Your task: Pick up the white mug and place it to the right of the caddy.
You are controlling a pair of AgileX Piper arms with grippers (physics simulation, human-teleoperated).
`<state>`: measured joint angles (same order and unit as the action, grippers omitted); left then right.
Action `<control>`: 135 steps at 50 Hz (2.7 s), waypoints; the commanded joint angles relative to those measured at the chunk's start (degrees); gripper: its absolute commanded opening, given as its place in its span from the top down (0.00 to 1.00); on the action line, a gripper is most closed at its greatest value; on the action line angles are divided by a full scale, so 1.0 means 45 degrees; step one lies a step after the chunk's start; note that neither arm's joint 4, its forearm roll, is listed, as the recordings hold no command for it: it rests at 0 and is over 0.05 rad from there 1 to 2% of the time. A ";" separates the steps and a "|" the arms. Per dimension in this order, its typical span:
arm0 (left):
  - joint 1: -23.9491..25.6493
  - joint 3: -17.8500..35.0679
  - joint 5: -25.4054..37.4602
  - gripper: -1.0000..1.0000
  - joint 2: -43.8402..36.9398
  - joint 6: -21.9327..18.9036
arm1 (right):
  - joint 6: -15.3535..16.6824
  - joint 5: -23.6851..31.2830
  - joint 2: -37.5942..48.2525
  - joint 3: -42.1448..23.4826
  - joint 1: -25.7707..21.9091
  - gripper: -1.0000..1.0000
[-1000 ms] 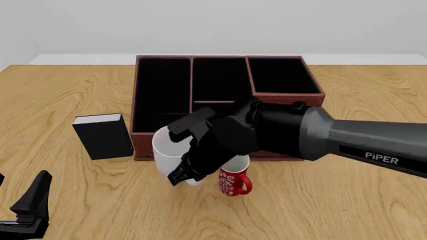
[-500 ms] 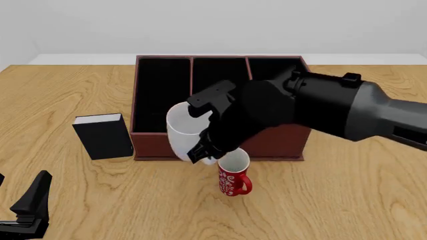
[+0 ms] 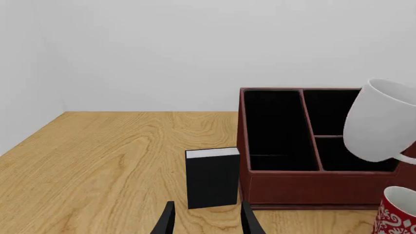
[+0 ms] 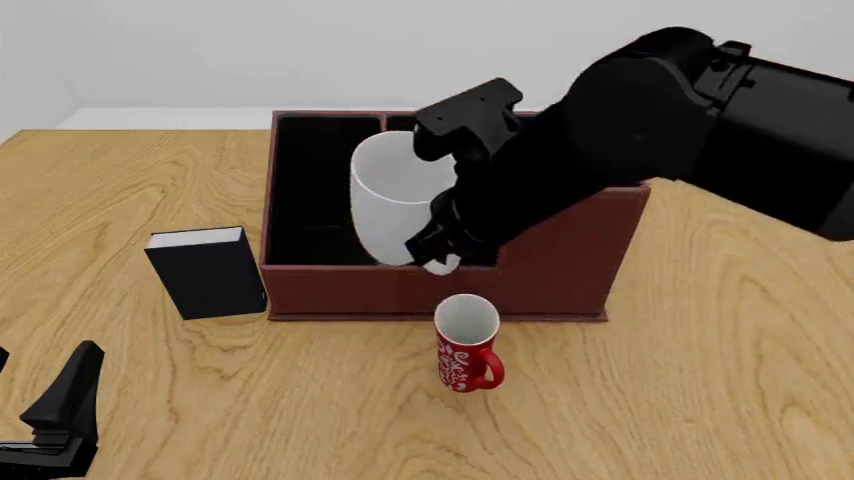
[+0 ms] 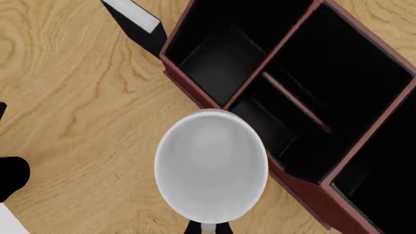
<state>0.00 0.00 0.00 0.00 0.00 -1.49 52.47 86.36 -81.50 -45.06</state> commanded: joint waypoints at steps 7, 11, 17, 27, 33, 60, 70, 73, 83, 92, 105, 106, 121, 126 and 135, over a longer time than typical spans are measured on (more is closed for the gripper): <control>0.0000 0.0000 0.0000 0.00 0.0000 0.0000 | 0.0286 0.0595 -0.1046 -0.0046 0.0774 1.00; 0.0000 0.0000 0.0000 0.00 0.0000 0.0000 | 0.0463 0.0853 -0.1607 0.0139 0.1227 1.00; 0.0000 0.0000 0.0000 0.00 0.0000 0.0000 | 0.0635 0.0946 -0.2278 0.0694 0.1827 1.00; 0.0000 0.0000 0.0000 0.00 0.0000 0.0000 | 0.0568 0.1138 -0.3244 0.1246 0.2369 1.00; 0.0000 0.0000 0.0000 0.00 0.0000 0.0000 | 0.0552 0.1129 -0.3672 0.1600 0.2449 1.00; 0.0000 0.0000 0.0000 0.00 0.0000 0.0000 | 0.0269 0.0953 -0.5279 0.3667 0.3536 1.00; 0.0000 0.0000 0.0000 0.00 0.0000 0.0000 | 0.0330 0.1007 -0.5906 0.4366 0.3995 1.00; 0.0000 0.0000 0.0000 0.00 0.0000 0.0000 | 0.0311 0.1070 -0.6105 0.4542 0.4141 1.00; 0.0000 0.0000 0.0000 0.00 0.0000 0.0000 | 0.0382 0.1309 -0.6627 0.4779 0.4547 1.00; 0.0000 0.0000 0.0000 0.00 0.0000 0.0000 | 0.0567 0.1658 -0.7179 0.4931 0.5110 1.00; 0.0000 0.0000 0.0000 0.00 0.0000 0.0000 | 0.0761 0.2505 -0.8101 0.4616 0.5929 1.00; 0.0000 0.0000 0.0000 0.00 0.0000 0.0000 | 0.0726 0.2510 -0.8145 0.4659 0.5953 1.00; 0.0000 0.0000 0.0000 0.00 0.0000 0.0000 | 0.0613 0.3281 -0.9185 0.4653 0.6944 1.00; 0.0000 0.0000 0.0000 0.00 0.0000 0.0000 | 0.0658 0.3542 -0.9408 0.4529 0.7333 1.00; 0.0000 0.0000 0.0000 0.00 0.0000 0.0000 | 0.0571 0.3841 -0.9745 0.4380 0.7842 1.00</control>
<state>0.00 0.00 0.00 0.00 0.00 1.81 68.10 44.58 -60.95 -12.40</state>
